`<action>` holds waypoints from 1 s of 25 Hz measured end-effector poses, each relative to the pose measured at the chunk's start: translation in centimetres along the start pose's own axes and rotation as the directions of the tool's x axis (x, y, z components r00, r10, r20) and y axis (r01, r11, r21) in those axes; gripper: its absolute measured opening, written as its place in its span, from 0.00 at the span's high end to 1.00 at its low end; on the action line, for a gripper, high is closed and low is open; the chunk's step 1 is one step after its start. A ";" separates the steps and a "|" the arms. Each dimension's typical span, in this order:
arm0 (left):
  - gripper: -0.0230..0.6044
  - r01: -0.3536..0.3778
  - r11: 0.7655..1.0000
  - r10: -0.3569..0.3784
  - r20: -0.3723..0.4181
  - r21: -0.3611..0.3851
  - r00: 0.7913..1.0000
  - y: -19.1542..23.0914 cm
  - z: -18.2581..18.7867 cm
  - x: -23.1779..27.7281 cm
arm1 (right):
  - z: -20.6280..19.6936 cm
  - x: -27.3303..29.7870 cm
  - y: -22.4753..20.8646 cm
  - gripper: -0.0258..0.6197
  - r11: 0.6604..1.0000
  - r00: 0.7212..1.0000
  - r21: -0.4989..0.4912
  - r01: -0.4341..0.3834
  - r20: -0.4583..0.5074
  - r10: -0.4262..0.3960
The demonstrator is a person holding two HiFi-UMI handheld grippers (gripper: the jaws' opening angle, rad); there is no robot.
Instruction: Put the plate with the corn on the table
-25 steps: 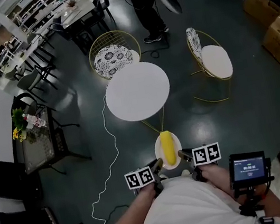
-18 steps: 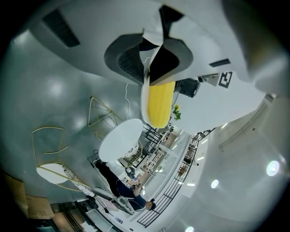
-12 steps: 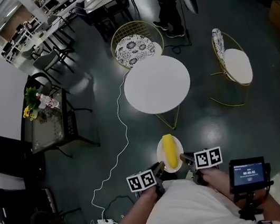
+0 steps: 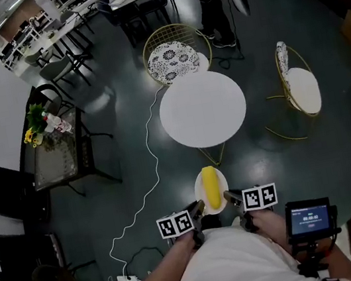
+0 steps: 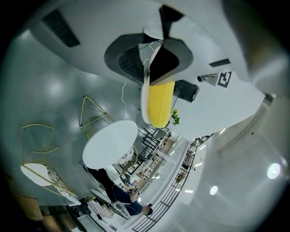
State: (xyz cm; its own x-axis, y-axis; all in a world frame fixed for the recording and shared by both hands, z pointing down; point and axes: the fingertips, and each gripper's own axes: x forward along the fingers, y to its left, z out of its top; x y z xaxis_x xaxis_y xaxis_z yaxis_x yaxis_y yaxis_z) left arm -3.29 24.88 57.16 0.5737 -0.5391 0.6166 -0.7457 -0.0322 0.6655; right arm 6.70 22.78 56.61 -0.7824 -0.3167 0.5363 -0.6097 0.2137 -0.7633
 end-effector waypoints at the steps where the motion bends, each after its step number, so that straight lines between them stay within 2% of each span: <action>1: 0.87 0.002 1.000 -0.002 0.000 -0.004 1.000 0.2 0.5 0.2 | 0.4 0.3 0.0 0.88 1.000 1.000 0.001 0.002 0.000 -0.002; 5: 0.87 0.010 1.000 -0.010 -0.005 -0.018 1.000 1.4 2.4 0.7 | 1.8 2.0 0.1 0.88 1.000 1.000 0.006 0.004 -0.002 -0.004; 15: 0.87 0.018 1.000 -0.018 -0.023 -0.001 1.000 4.8 8.2 1.2 | 5.8 6.9 1.4 0.88 1.000 1.000 0.023 0.016 0.017 -0.017; 25: 0.87 0.065 0.998 -0.065 -0.035 0.010 0.997 7.3 13.1 1.6 | 9.2 10.6 2.8 0.88 0.998 0.998 0.033 0.050 0.041 -0.051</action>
State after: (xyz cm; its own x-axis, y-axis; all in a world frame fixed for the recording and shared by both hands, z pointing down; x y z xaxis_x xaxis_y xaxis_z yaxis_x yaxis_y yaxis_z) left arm -12.23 12.75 57.45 0.6320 -0.5065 0.5866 -0.7101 -0.0753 0.7000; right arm -2.09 11.56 56.87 -0.7444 -0.3648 0.5593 -0.6432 0.1667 -0.7473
